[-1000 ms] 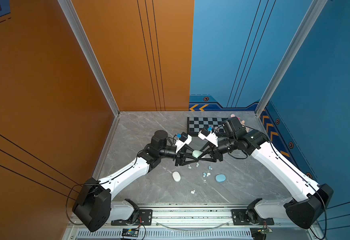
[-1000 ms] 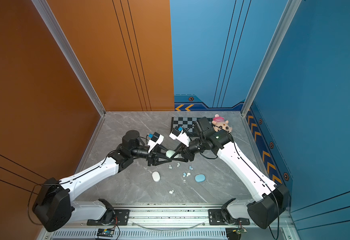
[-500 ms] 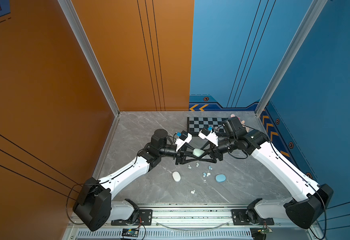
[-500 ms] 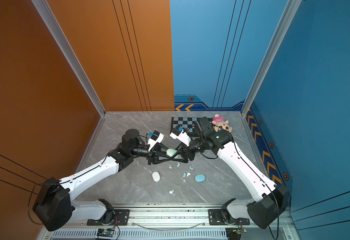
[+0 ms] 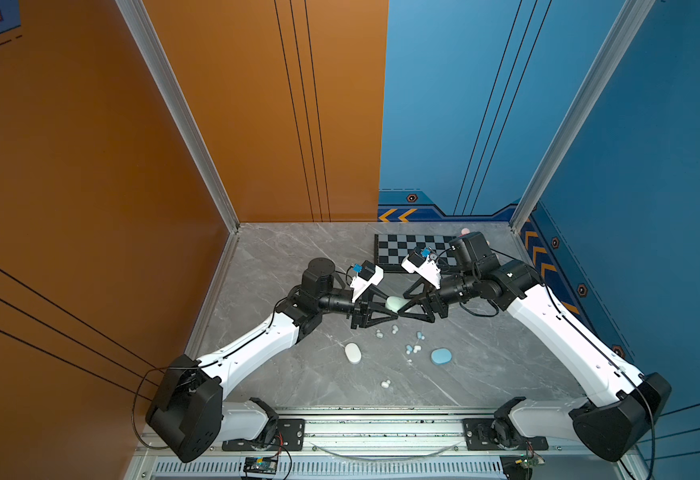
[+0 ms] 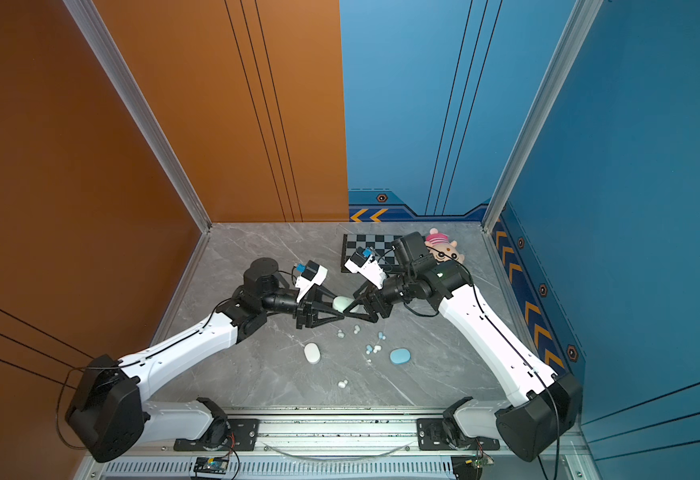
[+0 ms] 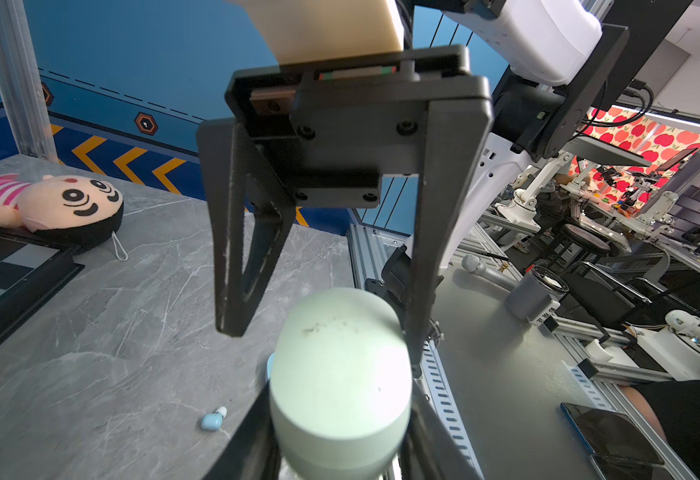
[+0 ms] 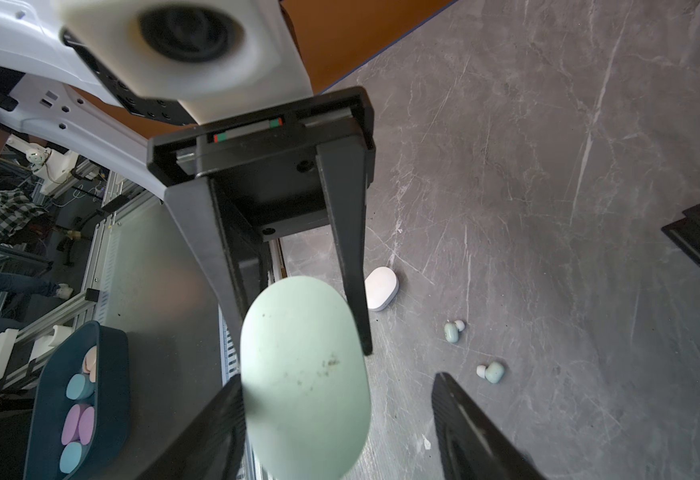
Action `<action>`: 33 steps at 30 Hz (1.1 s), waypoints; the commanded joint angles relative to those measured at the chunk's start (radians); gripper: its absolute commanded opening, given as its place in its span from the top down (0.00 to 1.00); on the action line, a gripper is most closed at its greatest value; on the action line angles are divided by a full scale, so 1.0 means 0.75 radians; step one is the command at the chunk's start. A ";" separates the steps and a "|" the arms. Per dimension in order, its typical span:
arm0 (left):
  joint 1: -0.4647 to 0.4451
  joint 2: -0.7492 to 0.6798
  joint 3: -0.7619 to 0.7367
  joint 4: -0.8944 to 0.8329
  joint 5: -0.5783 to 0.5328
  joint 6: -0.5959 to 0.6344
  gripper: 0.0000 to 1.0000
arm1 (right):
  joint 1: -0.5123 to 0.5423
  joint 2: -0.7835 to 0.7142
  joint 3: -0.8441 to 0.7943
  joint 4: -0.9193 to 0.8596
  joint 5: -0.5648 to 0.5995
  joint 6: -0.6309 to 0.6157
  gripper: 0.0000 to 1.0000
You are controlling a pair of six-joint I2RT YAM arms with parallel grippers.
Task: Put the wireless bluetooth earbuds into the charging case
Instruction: 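Pull the right gripper down from the left gripper to open the lid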
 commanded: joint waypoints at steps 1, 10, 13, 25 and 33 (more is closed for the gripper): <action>0.000 -0.030 -0.010 0.014 0.041 0.007 1.00 | -0.023 -0.026 -0.012 0.070 0.077 0.039 0.29; 0.000 -0.040 -0.019 0.014 0.039 0.008 1.00 | -0.043 -0.038 -0.018 0.119 0.093 0.071 0.28; 0.000 -0.037 -0.015 0.014 0.037 0.003 1.00 | -0.045 -0.049 -0.026 0.133 0.104 0.075 0.28; 0.003 -0.029 0.005 0.014 0.035 -0.027 1.00 | -0.058 -0.096 -0.091 0.176 0.150 0.057 0.33; 0.003 -0.014 0.022 0.014 0.007 -0.048 1.00 | -0.056 -0.112 -0.095 0.186 0.138 0.030 0.61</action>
